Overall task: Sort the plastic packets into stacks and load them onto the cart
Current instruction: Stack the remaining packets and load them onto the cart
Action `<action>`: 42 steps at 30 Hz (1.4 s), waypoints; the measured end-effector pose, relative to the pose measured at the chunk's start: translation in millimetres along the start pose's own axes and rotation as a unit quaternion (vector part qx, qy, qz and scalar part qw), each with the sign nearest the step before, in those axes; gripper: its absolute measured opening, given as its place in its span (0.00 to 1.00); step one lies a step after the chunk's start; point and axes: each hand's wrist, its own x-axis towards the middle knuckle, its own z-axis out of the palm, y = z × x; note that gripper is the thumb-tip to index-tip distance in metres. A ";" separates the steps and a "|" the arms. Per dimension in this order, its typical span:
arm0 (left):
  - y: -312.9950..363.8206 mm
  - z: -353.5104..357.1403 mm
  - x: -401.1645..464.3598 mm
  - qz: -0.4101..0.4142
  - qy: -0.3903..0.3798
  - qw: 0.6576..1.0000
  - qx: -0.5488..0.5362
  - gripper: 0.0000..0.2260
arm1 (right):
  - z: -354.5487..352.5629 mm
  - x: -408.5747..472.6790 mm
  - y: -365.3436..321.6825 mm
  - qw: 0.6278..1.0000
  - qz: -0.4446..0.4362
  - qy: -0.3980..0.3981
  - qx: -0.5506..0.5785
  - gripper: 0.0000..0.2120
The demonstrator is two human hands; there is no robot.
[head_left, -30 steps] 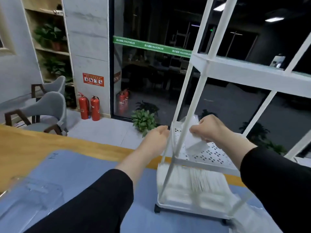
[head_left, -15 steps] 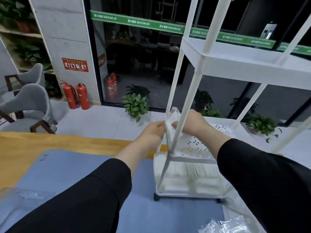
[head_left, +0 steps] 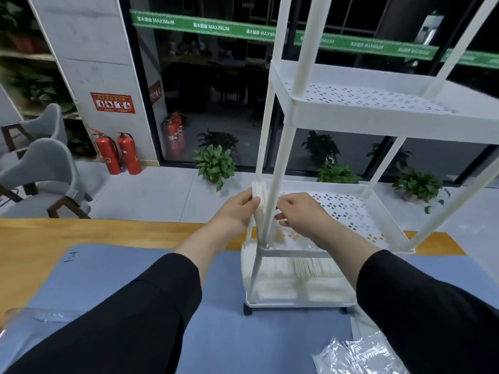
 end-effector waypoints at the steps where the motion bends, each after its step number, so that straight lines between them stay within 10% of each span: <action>1: 1.0 -0.4 1.0 0.003 -0.002 1.000 0.008 0.13 | -0.8 -1.0 0.1 1.000 -0.001 -0.001 -0.001 0.16; 15: -5.8 -7.3 1.7 -0.018 0.051 0.998 0.016 0.25 | -6.6 -6.3 9.2 0.998 -0.026 0.033 -0.049 0.22; 26: -62.5 16.1 -109.8 0.052 0.338 0.932 0.123 0.14 | -35.2 -158.1 84.2 0.947 -0.182 0.263 0.025 0.10; 32: -124.4 105.9 -172.7 -0.018 0.126 0.977 0.171 0.12 | -32.0 -256.7 241.8 0.977 0.023 0.179 -0.118 0.05; 37: -161.9 187.5 -182.6 -0.158 -0.135 0.948 0.243 0.17 | -24.0 -294.2 319.1 0.969 0.166 0.103 -0.154 0.16; 42: -180.0 234.4 -182.2 -0.211 -0.157 0.936 0.234 0.23 | -30.8 -293.3 356.7 0.961 0.191 0.035 -0.195 0.24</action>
